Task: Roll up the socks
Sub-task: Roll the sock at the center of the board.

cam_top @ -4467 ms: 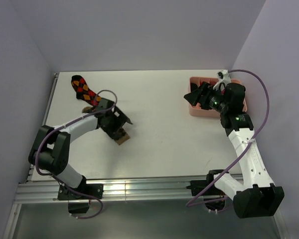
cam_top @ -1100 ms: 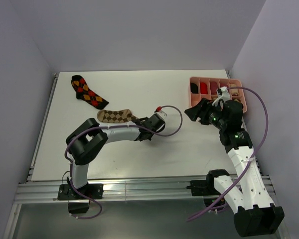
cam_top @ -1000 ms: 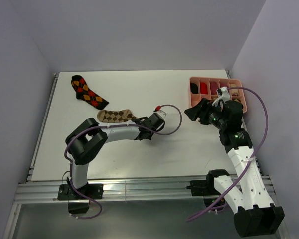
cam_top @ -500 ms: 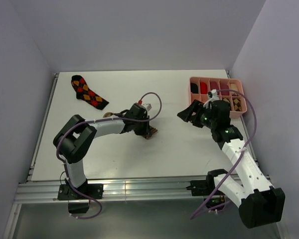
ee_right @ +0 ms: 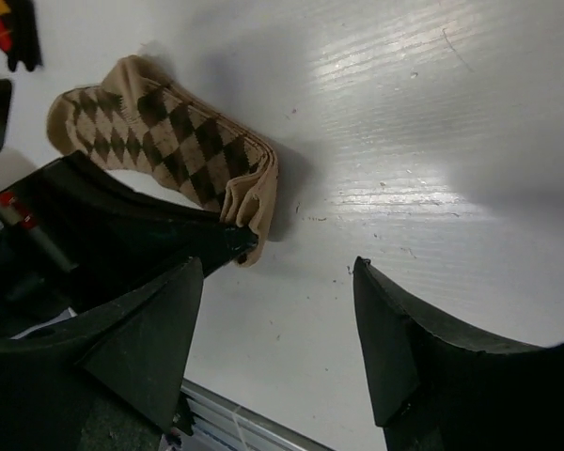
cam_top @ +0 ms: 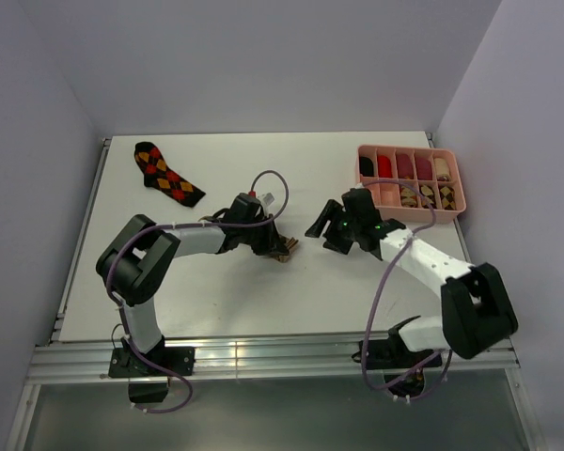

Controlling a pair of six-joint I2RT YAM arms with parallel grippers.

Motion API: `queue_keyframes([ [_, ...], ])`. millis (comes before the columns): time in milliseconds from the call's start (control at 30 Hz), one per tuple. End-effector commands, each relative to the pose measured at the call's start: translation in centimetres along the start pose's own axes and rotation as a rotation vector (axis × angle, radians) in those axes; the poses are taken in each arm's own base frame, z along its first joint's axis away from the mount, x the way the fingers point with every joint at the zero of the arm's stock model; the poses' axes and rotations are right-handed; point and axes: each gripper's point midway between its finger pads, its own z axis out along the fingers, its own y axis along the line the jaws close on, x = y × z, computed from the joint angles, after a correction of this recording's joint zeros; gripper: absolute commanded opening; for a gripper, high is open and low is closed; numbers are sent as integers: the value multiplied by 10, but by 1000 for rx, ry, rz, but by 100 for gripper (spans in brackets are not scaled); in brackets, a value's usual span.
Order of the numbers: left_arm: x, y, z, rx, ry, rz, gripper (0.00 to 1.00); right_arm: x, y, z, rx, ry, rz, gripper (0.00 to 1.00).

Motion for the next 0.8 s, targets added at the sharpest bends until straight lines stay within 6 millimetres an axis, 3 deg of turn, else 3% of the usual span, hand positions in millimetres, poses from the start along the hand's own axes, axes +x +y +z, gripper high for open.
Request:
queue_keyframes([
  [0,-11,-19,-7,65,-44,32,1,-15,26,14,12,-21,51,71],
  [300,-17,-9,-5,24,-80,62,1,-3,35,50,96,86,71,67],
  [767,-15,-5,0,15,-88,77,1,16,29,75,182,191,46,59],
])
